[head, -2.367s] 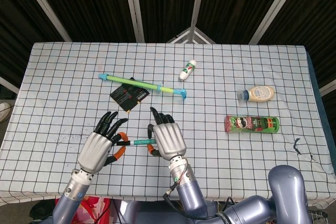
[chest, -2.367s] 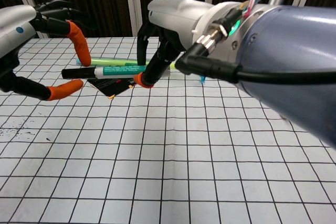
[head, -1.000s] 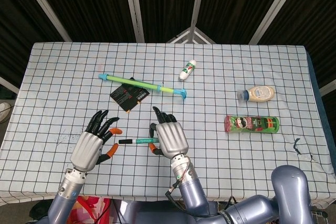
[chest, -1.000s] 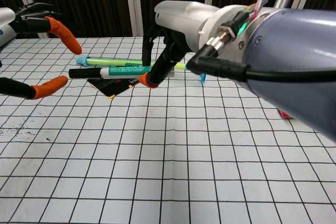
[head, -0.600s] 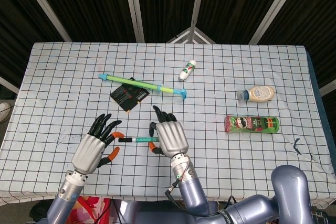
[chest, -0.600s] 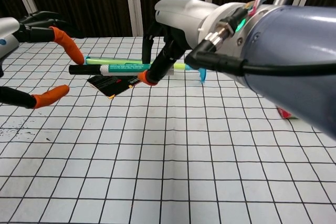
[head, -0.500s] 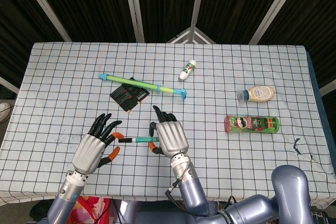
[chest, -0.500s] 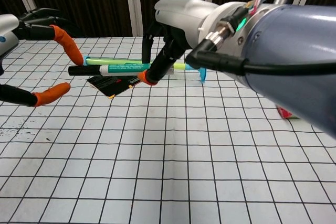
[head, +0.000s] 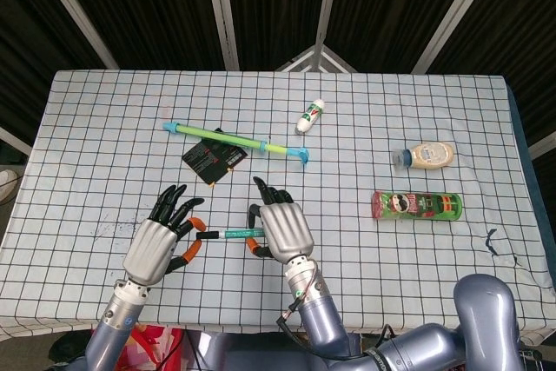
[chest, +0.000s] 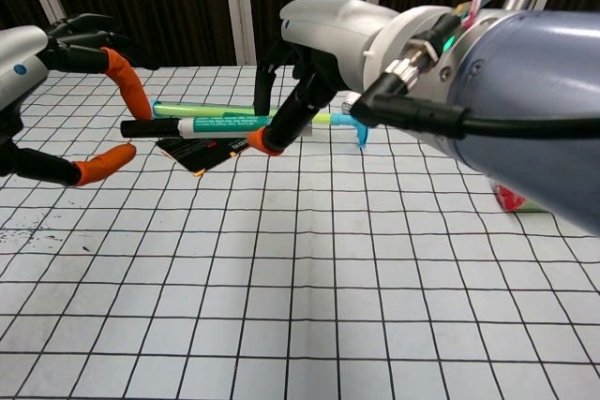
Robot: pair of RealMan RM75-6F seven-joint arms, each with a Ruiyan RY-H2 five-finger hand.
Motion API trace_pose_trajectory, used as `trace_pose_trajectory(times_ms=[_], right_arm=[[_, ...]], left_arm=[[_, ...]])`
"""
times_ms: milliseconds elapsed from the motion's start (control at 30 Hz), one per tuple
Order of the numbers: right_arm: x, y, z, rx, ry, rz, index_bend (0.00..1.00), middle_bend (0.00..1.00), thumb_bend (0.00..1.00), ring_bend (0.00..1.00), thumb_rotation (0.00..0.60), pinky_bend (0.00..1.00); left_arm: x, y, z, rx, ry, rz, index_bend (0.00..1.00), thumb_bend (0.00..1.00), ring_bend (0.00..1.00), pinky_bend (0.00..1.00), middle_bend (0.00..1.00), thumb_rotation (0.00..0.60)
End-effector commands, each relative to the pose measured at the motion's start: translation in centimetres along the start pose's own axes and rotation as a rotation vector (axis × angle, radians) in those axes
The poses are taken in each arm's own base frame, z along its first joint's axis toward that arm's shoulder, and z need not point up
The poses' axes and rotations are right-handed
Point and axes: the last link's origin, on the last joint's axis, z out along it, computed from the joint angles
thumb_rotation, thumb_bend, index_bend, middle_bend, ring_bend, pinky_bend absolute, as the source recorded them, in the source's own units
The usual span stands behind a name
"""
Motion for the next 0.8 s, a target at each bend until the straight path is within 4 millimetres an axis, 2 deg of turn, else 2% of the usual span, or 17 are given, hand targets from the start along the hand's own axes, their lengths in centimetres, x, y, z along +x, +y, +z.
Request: trace_pose_trajectory(times_ms=[33,800], right_arm=[[0.03,0.00,-0.02,0.003,0.001,0.002,0.67,0.07,0.49,0.16,0.600,0.17],[-0.04,0.08,-0.01,0.004,-0.006,0.007,0.67,0.07,0.49,0.16,0.600,0.17]], left_arm=[[-0.04,0.14,0.06,-0.006,0.006,-0.003,0.50,0.48,0.00,0.03,0.21,0.600],[-0.11,0.46,0.17,-0.028,0.038,-0.026,0.51,0.48,0.00,0.03,0.22,0.600]])
